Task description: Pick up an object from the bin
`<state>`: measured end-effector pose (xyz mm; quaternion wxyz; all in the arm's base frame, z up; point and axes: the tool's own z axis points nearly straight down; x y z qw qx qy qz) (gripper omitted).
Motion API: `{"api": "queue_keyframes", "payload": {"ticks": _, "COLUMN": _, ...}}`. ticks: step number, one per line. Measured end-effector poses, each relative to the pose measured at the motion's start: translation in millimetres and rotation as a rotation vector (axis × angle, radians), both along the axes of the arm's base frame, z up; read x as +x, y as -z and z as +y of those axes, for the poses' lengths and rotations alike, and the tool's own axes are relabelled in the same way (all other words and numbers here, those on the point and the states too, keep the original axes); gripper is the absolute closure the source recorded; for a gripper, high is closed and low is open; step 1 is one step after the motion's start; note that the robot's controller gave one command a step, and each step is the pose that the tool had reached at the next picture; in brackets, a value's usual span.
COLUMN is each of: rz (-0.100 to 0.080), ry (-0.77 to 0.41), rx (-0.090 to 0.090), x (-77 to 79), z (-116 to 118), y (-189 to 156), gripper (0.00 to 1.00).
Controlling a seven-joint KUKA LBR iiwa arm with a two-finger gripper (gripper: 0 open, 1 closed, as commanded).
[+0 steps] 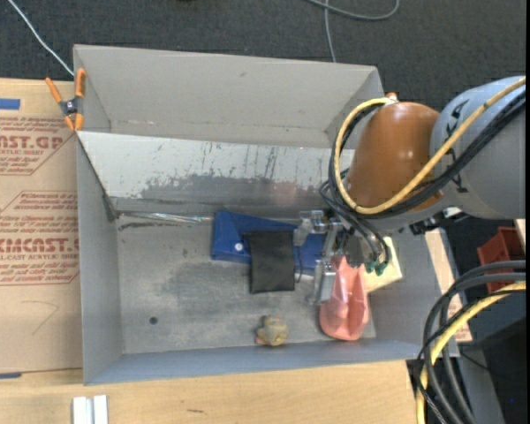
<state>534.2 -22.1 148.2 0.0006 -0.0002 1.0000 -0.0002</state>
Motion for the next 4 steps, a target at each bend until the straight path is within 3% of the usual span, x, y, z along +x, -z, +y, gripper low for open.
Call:
{"api": "queue_keyframes", "payload": {"ticks": 1, "rz": -0.004, "ry": 0.063, "rx": 0.001, "x": 27.6, "z": 16, "y": 76, "gripper": 0.00}}
{"api": "queue_keyframes", "payload": {"ticks": 2, "rz": -0.003, "ry": 0.168, "rx": 0.001, "x": 57.7, "z": 39, "y": 68, "gripper": 1.00}}
{"api": "queue_keyframes", "payload": {"ticks": 3, "rz": -0.003, "ry": 0.168, "rx": 0.001, "x": 57.7, "z": 39, "y": 68, "gripper": 1.00}}
{"api": "queue_keyframes", "payload": {"ticks": 4, "rz": -0.008, "ry": 0.141, "rx": 0.001, "x": 57.5, "z": 27, "y": 34, "gripper": 1.00}}
